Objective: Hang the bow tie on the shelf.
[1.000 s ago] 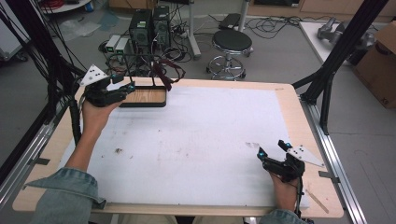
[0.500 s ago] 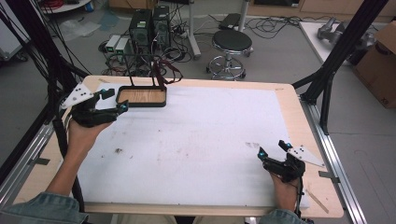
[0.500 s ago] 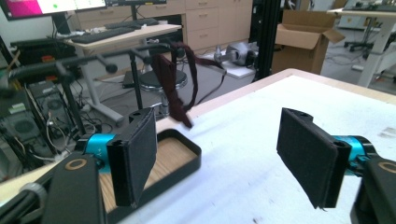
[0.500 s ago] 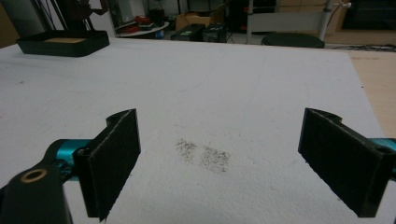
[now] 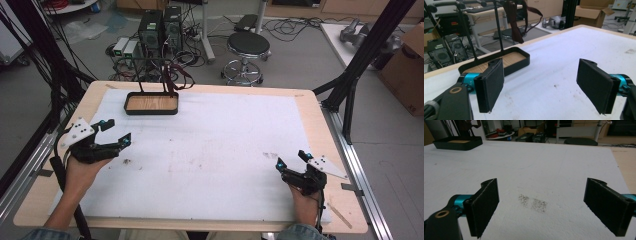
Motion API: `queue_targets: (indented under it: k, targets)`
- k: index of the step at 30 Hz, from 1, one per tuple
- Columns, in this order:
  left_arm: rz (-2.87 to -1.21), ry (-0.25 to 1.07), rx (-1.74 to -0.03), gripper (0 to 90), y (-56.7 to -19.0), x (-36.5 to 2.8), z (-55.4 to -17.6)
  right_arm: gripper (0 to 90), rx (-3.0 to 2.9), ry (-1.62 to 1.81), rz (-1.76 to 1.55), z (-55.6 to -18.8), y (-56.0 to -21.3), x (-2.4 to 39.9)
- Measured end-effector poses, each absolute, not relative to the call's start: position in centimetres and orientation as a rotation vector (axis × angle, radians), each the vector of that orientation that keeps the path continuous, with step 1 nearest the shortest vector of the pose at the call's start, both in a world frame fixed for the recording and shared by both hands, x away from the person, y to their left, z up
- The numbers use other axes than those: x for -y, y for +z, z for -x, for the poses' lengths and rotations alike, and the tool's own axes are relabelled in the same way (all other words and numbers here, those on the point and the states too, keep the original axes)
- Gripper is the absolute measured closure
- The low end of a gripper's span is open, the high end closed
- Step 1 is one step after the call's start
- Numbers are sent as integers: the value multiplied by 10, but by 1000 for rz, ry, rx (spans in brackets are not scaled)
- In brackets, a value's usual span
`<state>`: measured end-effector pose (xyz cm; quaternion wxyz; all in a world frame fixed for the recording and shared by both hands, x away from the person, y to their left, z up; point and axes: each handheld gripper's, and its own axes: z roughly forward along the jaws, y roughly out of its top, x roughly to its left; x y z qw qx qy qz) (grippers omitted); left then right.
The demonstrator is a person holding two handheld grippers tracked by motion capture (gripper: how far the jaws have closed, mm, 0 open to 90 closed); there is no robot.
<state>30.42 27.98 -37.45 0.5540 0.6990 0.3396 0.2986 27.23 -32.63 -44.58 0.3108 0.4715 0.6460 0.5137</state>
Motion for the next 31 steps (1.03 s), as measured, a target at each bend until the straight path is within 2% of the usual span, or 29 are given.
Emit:
queue_targets:
  k: [13, 31]
  targets:
    - [-1679, 690, -866, 209, -407, -278, -289, 118, -1707, 1359, -1245, -272, -446, 326]
    - [-1753, 653, -968, 199, -437, -278, -289, 119, -1707, 1363, -1248, -272, -446, 326]
